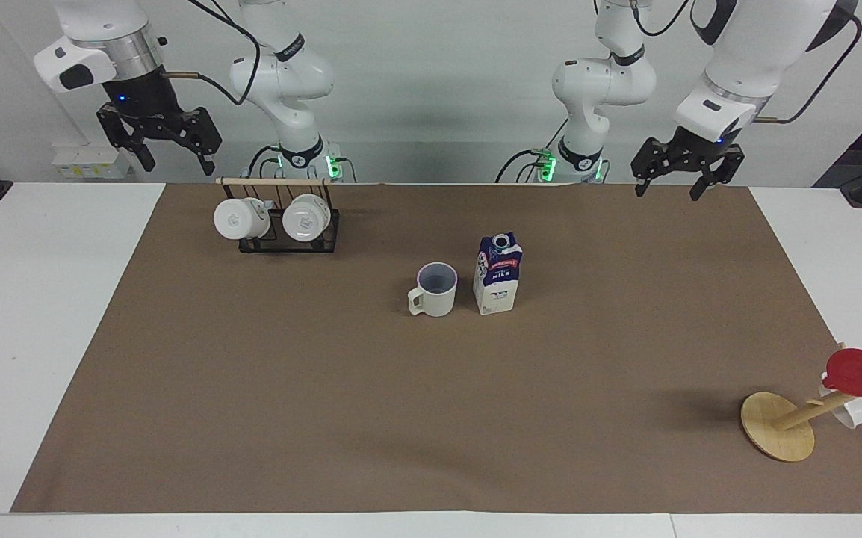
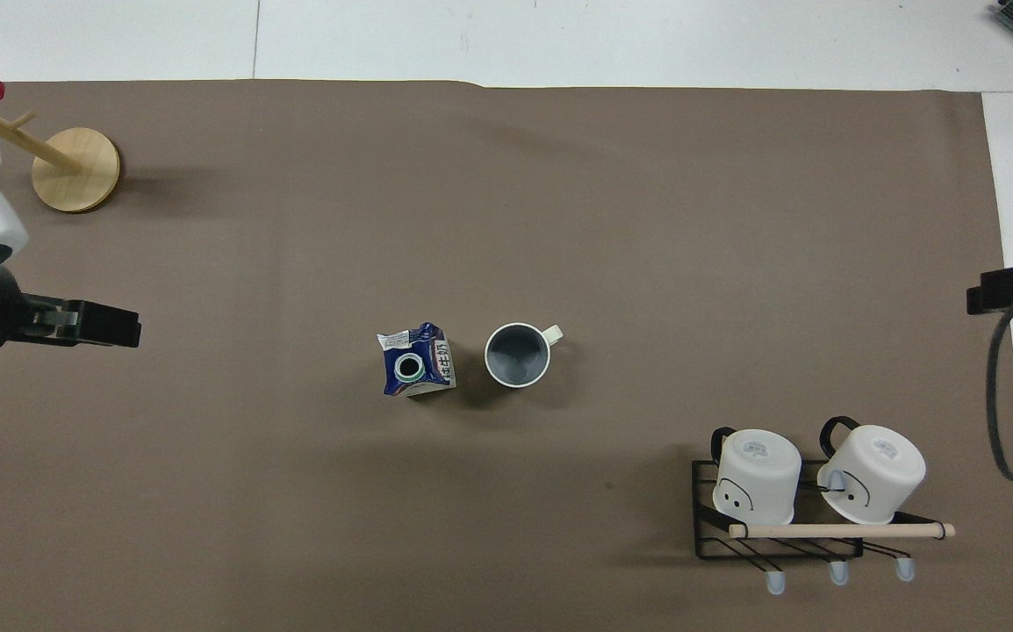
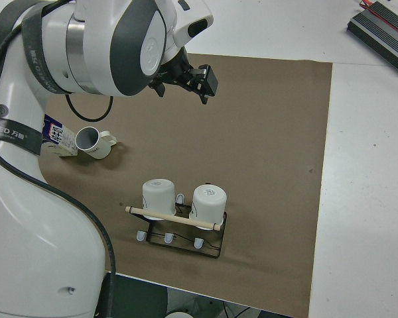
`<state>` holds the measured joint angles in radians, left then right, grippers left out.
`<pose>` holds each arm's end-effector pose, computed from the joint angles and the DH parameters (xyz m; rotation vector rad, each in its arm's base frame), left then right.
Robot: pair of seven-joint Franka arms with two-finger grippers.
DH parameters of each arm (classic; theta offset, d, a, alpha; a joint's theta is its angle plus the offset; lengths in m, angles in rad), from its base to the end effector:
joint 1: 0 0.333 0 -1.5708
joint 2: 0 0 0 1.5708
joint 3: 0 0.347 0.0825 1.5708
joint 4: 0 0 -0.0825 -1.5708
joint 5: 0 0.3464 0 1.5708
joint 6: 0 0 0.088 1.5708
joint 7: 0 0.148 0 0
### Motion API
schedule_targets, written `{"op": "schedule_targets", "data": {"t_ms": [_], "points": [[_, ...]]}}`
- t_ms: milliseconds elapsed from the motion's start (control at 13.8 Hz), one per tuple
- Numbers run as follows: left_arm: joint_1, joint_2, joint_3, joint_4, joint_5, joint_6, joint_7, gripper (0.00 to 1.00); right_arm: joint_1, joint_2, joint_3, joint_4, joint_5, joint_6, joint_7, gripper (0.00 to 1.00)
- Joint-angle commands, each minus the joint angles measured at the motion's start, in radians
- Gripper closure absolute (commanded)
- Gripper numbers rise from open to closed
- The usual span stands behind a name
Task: Place cup and milk on table
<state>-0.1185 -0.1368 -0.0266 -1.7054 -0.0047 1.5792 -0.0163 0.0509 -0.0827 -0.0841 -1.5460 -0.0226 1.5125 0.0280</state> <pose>0.4650 -0.0696 0.6242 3.1332 -0.2017 0.0164 0.4839 -0.0217 0.6612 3.1234 -0.0983 0.0764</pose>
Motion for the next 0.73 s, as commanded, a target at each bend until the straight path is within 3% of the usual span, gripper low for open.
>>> {"op": "schedule_targets", "data": {"t_ms": [0,654], "points": [[0.007,-0.001,-0.015,0.044,0.058,-0.059,0.004,0.0,-0.02,-0.028,-0.002,-0.039,-0.003,0.006,-0.053,0.0],[0.02,-0.004,-0.009,0.046,0.06,-0.093,0.004,0.0,-0.023,-0.003,0.001,0.009,0.004,-0.026,-0.046,0.0]]}}
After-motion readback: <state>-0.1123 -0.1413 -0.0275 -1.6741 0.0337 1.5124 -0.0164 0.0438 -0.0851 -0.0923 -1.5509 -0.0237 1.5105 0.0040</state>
